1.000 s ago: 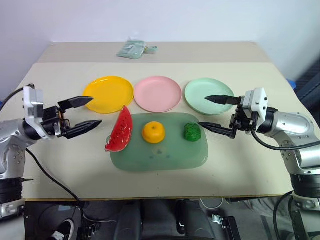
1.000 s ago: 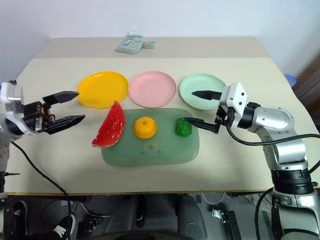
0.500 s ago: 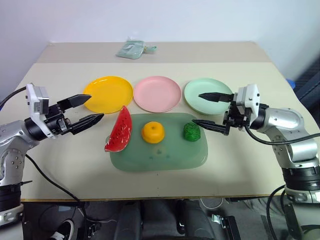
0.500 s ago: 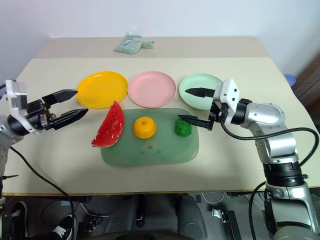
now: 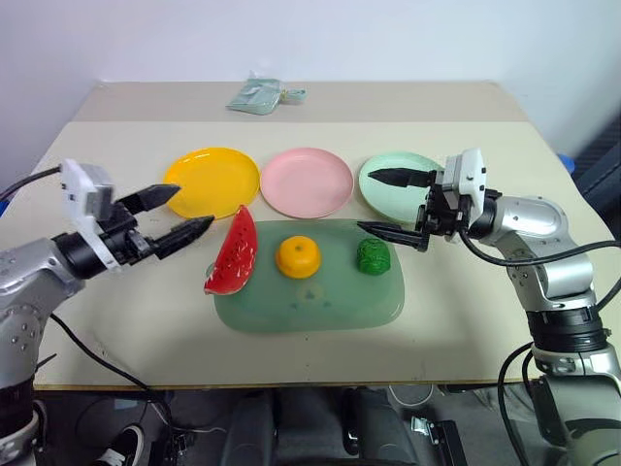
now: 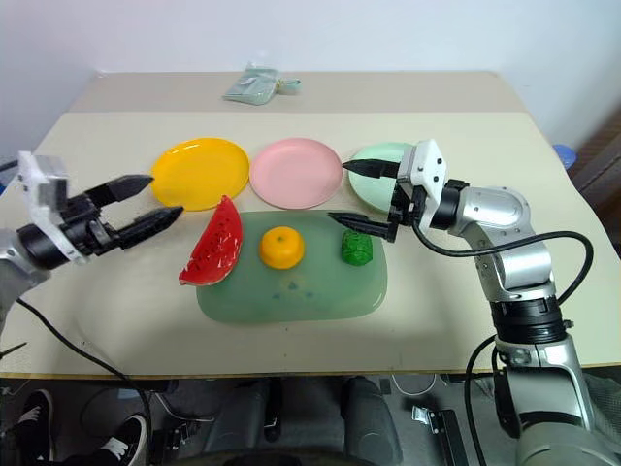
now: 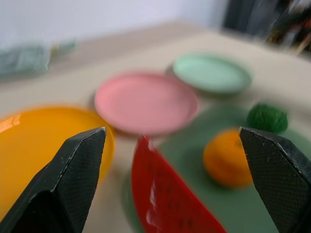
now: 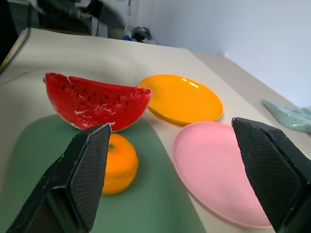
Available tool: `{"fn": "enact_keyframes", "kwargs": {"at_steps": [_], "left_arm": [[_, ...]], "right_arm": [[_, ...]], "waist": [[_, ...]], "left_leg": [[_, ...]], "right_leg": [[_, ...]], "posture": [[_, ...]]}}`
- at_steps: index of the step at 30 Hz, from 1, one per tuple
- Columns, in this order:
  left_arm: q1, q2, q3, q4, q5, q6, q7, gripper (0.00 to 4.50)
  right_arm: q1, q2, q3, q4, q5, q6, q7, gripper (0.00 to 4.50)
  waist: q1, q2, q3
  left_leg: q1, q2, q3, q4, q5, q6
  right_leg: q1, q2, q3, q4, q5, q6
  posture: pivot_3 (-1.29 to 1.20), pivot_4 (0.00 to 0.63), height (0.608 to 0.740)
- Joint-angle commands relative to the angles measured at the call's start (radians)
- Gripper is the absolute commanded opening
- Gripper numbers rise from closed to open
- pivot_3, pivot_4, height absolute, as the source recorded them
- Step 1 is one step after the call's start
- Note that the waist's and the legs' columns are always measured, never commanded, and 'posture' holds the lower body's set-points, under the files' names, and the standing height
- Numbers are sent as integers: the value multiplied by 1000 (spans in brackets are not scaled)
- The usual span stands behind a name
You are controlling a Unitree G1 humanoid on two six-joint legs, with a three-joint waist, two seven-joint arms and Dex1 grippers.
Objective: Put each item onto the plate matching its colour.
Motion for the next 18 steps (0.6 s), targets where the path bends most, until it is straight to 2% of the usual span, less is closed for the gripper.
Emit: {"fn": "enact_keyframes", "kwargs": {"at_steps": [1,3,7,9,10,12,18], "left_arm": [[-100,-60,-25,-72,-31,156,229,4500],[-155,-87,-75,-118,-16,254,330,4500],[-250,-215,-128,-184,-29,432,522,4500],[-274,-276,-119,-185,-49,492,564,4500],[-298,-342,-77,-171,-74,557,607,4500],[-337,-408,-38,-170,-65,631,672,4500],[-385,-420,-54,-202,21,812,726,4500]], "right_arm": [[2,14,-9,-8,9,-26,7,4061],[9,22,-5,-5,5,-32,9,4061],[7,31,-3,8,-1,-41,11,4061],[4,35,-1,13,-3,-46,11,4061],[1,41,-4,14,1,-46,9,4061],[-6,53,-16,7,23,-30,-1,4061],[9,49,-21,5,15,-33,-2,4061]], "waist": [[5,0,0],[5,-1,0],[3,-1,0],[1,-1,0],[-1,-1,0],[-1,-1,0],[-3,-1,0]], "left_leg": [[0,0,0,0,0,0],[0,0,-1,1,0,0],[0,-1,-1,1,0,0],[0,-1,-1,1,0,0],[0,-1,-2,1,0,0],[0,-1,-2,1,0,0],[0,-1,-2,0,0,-1]], "right_leg": [[0,0,0,0,0,0],[1,0,0,0,0,0],[1,0,0,0,0,1],[1,0,0,1,0,0],[1,0,0,0,0,0],[1,0,0,1,0,0],[1,0,0,1,0,0]], "posture": [[0,150,740],[0,150,740],[0,150,740],[0,150,740],[0,150,740],[0,150,740],[0,150,740]]}}
